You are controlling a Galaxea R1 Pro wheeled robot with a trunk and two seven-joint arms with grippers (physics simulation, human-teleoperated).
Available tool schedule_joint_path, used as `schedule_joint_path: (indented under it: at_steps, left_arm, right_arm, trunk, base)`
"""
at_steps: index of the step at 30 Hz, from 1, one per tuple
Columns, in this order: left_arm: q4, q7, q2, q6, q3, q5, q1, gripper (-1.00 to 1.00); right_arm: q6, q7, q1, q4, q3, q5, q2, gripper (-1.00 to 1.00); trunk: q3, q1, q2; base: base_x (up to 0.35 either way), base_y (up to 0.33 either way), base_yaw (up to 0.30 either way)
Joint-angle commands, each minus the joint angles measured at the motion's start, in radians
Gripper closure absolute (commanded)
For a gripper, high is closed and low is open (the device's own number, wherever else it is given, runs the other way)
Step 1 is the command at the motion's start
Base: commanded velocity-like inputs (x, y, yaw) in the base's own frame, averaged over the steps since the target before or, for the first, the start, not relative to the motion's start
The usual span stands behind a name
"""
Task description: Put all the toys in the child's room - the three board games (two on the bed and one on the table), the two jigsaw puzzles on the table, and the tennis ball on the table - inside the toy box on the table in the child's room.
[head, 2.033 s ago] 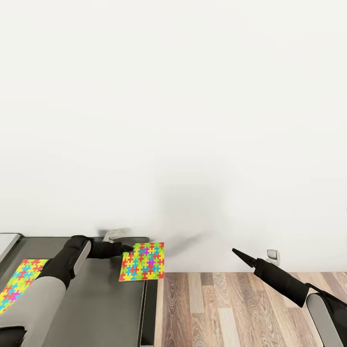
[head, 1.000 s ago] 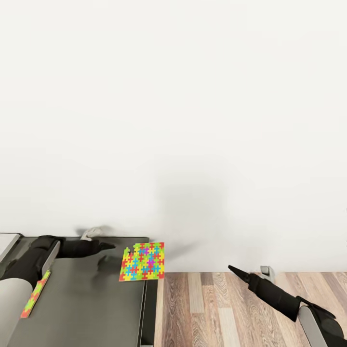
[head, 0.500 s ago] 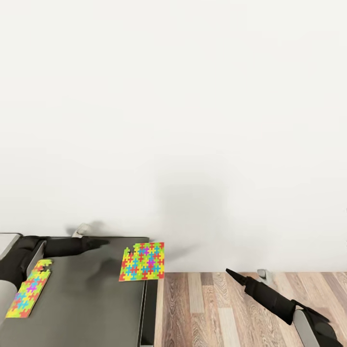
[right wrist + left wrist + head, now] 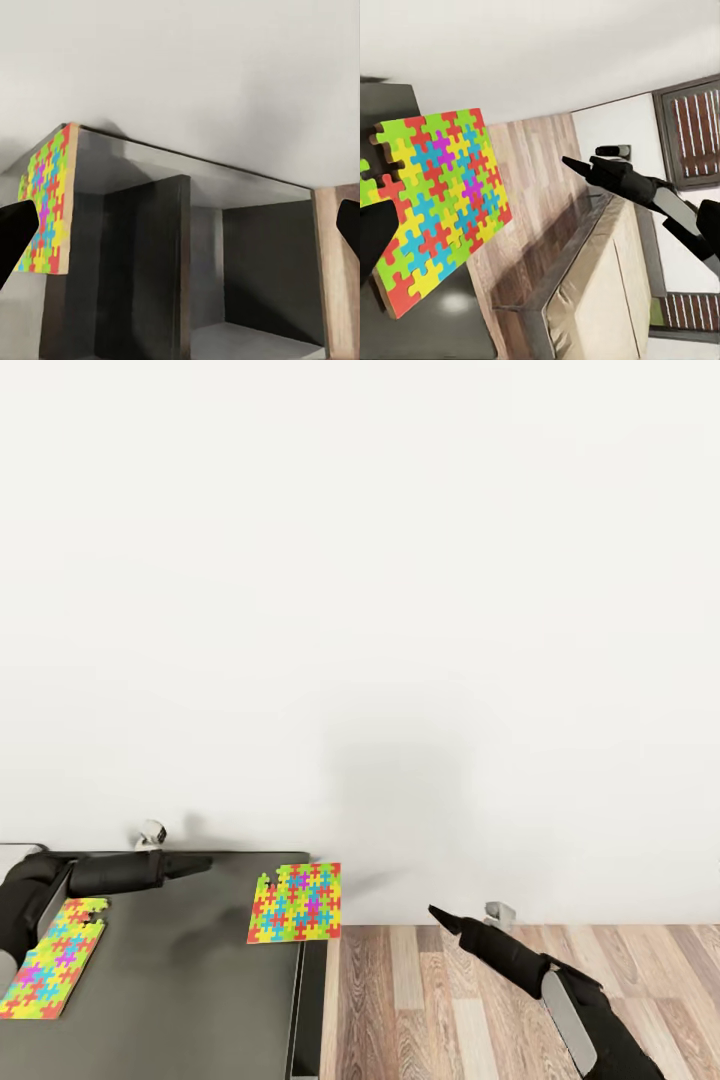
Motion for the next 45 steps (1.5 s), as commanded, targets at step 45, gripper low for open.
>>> schedule_joint_path:
  at_steps: [45]
  left_arm:
    - [-0.007, -0.004, 0.017, 0.011, 0.0, 0.003, 0.013, -1.0]
  right_arm:
    - [-0.101, -0.079, -0.173, 0.245, 0.102, -0.024, 0.056, -1.0]
  trunk:
    - [-0.002, 0.0, -0.002]
  base:
    - [0.0, 0.0, 0.0]
